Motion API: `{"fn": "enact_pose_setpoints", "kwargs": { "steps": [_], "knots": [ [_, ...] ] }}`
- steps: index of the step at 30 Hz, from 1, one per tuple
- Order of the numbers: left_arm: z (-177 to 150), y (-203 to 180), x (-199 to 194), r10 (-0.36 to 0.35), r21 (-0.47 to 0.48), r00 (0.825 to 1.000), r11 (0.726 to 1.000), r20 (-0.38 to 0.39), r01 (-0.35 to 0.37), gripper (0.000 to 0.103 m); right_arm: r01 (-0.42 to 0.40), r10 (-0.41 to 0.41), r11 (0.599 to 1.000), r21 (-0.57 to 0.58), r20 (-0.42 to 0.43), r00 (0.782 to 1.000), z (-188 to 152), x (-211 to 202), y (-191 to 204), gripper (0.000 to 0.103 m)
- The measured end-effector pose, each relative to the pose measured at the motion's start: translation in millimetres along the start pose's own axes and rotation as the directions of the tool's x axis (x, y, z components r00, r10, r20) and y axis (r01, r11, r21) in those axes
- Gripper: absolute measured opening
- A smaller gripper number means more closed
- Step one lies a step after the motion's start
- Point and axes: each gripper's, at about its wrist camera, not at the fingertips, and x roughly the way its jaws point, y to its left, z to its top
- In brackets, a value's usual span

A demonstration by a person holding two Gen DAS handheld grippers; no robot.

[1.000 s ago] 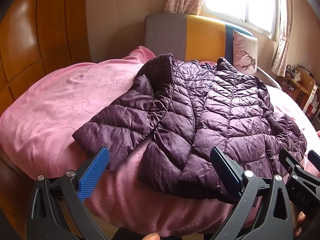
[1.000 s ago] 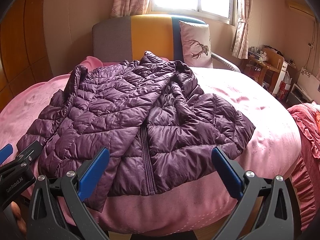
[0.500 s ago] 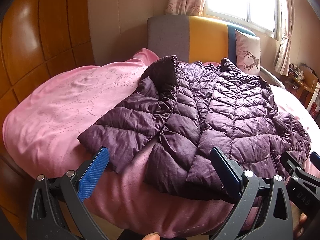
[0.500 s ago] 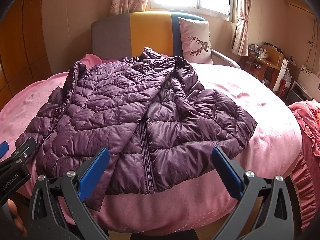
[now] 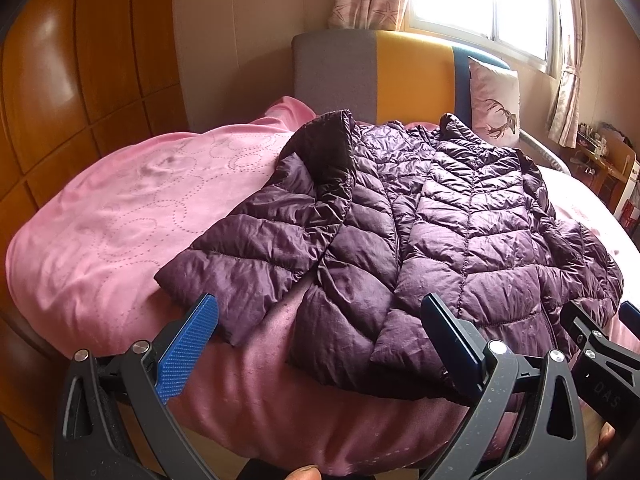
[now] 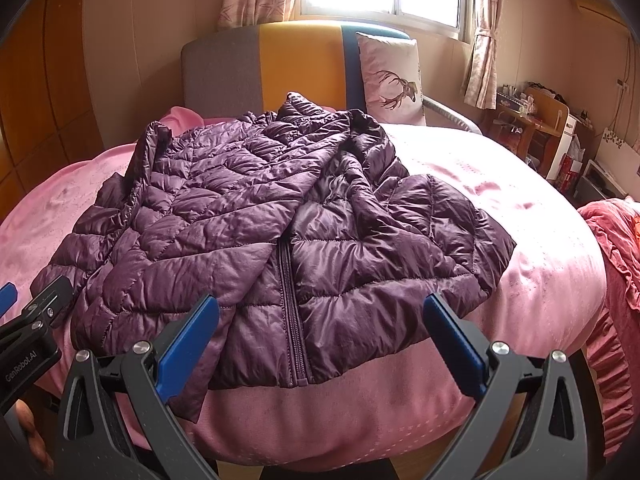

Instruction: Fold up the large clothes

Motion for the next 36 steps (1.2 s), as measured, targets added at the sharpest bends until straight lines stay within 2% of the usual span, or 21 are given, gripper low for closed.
{"fn": "enact_pose_setpoints", "kwargs": {
  "steps": [11,28,32,36],
  "knots": [
    [-1,0,4,0.002,-0.002,1.0,1.0,-0.017,-0.002,0.1,-0.011,0.011,1.0,-0.001,0.002,1.0,-1,1,1,0.101],
    [1,7,20,0.008,-0.014,0.998,1.0,-0.055,-0.009,0.1,-0.105,0.105,0.994,-0.041,0.006,0.994,10,7,13,0.101],
    [0,10,26,-0.031,-0.011,0.997,0.999,-0.065,0.031,0.1,-0.169,0.168,0.982,-0.083,-0.018,0.986,15,15,23,0.1],
    [0,20,33,-0.093,-0.062,0.992,0.994,-0.085,0.088,0.1,-0.229,0.225,0.963,-0.144,-0.042,0.973,19,25,38,0.09]
  ]
}}
